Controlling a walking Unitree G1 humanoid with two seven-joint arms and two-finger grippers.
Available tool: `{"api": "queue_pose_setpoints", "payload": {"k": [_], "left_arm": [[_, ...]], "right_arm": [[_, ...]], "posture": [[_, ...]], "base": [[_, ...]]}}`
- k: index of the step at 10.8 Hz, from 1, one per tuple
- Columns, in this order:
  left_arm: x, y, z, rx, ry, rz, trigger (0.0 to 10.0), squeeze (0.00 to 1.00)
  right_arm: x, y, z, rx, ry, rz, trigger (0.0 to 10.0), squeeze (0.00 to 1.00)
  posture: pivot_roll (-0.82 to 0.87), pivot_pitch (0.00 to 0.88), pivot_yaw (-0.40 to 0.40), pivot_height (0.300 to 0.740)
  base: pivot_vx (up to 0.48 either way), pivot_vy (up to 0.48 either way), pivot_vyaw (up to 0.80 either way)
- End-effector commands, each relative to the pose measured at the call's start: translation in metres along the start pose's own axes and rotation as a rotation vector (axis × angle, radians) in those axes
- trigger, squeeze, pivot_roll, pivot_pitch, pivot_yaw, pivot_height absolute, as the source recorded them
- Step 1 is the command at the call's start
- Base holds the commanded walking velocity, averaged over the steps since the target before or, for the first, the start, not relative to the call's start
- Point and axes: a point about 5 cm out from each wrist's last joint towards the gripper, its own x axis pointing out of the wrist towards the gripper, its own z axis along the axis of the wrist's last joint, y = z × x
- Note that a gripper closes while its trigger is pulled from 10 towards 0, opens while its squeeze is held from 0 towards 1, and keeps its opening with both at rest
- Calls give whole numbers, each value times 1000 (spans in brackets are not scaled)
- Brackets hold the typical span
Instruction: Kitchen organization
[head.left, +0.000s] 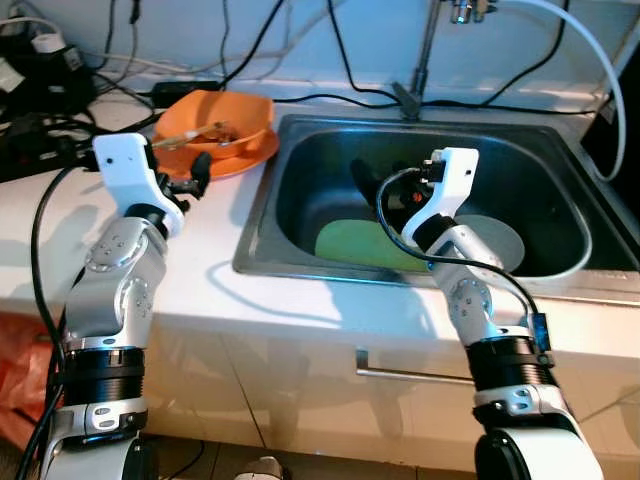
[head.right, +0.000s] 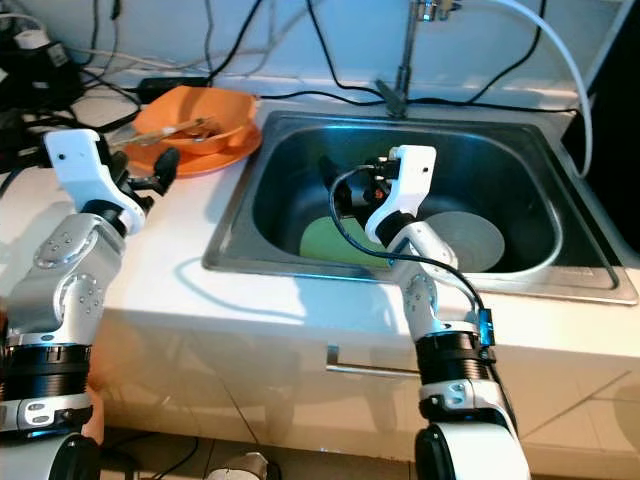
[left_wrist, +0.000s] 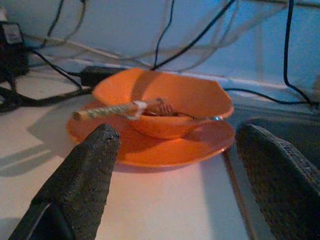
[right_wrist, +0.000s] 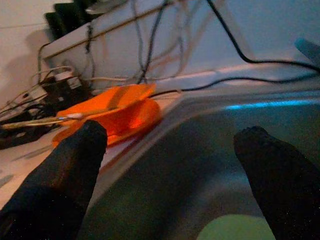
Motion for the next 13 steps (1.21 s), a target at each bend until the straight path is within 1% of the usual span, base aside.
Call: {"api": "queue_pose_setpoints", "payload": {"k": [1, 2, 3, 5, 7, 9, 11, 13], "left_arm": [[2, -2, 3, 12, -17, -11, 10000, 0], [3, -3, 3, 11, -18, -11, 10000, 0], [4, -3, 5, 10, -21, -15, 10000, 0], [5, -2, 5, 6, -19, -11, 10000, 0], [5, -4, 4, 7, -23, -15, 10000, 0], [6, -5, 4, 7, -22, -15, 10000, 0], [4, -8, 8, 54, -51, -40, 10000, 0], [3, -8, 11, 41, -75, -31, 10000, 0]], "right_arm": [[-2, 3, 3, -28, 5, 6, 10000, 0], [-3, 4, 3, -24, 3, 7, 10000, 0], [-4, 6, 4, -20, 2, 4, 10000, 0], [-4, 7, 4, -31, 9, 5, 10000, 0], [-5, 6, 6, -38, 14, 0, 10000, 0], [-6, 3, 7, -47, 11, -15, 10000, 0], [-6, 2, 8, -50, 9, -23, 10000, 0], [-7, -1, 9, -50, 6, -35, 10000, 0]], "posture": [[208, 10, 25, 740], [210, 8, 28, 740], [212, 4, 32, 740], [211, 2, 31, 740], [210, 0, 31, 740], [211, 0, 34, 740], [212, 0, 39, 740], [210, 0, 40, 740]], "base": [[0, 0, 0], [0, 0, 0], [0, 311, 0], [0, 480, 0], [0, 480, 0], [0, 476, 0], [0, 0, 0], [0, 0, 0]]}}
